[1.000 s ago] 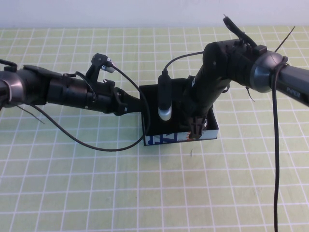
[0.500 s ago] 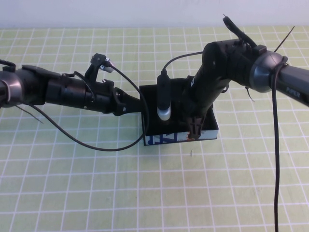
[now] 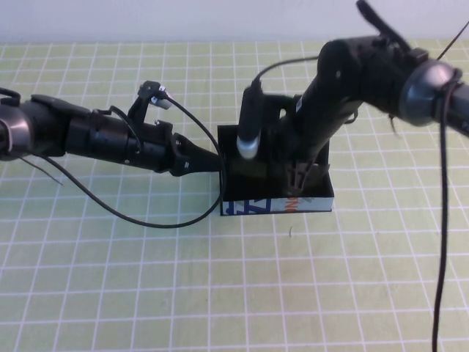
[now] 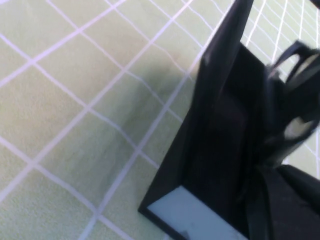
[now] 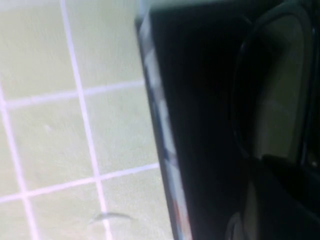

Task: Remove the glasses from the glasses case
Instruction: Pick up the glasses from the glasses case, then place the glasses on the table

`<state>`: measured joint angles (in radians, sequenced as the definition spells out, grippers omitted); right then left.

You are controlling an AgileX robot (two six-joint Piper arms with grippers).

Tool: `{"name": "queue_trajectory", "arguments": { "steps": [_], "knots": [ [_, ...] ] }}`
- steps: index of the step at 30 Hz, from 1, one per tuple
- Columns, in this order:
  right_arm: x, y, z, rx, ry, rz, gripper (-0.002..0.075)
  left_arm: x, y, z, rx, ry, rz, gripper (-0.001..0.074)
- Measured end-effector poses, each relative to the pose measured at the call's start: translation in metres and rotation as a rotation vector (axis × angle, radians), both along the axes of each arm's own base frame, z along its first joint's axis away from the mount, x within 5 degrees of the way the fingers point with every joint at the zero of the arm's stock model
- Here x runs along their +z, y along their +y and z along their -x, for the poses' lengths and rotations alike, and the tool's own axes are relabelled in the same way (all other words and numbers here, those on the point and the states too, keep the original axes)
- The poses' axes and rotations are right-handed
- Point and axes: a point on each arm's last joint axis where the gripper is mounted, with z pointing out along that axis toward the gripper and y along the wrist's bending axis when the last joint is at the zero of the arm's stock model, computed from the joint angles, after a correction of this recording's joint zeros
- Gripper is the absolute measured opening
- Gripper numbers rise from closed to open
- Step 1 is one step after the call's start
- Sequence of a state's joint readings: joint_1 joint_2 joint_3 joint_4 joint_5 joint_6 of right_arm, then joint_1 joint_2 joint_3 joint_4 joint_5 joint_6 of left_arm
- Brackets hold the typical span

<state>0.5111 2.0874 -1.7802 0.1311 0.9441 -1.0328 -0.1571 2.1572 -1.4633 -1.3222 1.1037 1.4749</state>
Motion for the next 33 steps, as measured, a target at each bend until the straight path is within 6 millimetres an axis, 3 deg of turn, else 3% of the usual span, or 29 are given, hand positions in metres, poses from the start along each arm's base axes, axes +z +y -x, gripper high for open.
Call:
{"name": "queue_trajectory", "arguments": {
  "steps": [7,10,15,23,28,33],
  "knots": [
    [0.064,-0.010,0.024,-0.165,0.012,-0.132,0.0039,0.036,0.002,0.007,0.011,-0.038,-0.002,-0.0004],
    [0.083,-0.020,0.037,-0.295,0.095,-0.159,0.0039,0.055,0.004,0.013,0.012,-0.056,-0.022,-0.0004],
    [0.094,-0.048,0.051,-0.487,0.227,-0.142,0.0037,0.086,0.009,0.025,0.060,-0.099,-0.070,-0.0004],
    [0.072,-0.086,0.085,-0.800,0.286,-0.224,0.0037,0.107,0.023,0.056,0.207,-0.172,-0.129,-0.0004],
    [0.034,-0.097,0.106,-1.037,0.343,-0.295,0.0037,0.108,0.030,0.069,0.292,-0.201,-0.160,-0.0004],
    [-0.004,-0.105,0.117,-1.156,0.364,-0.297,0.0037,0.113,0.031,0.077,0.284,-0.202,-0.151,-0.0004]
  ]
}}
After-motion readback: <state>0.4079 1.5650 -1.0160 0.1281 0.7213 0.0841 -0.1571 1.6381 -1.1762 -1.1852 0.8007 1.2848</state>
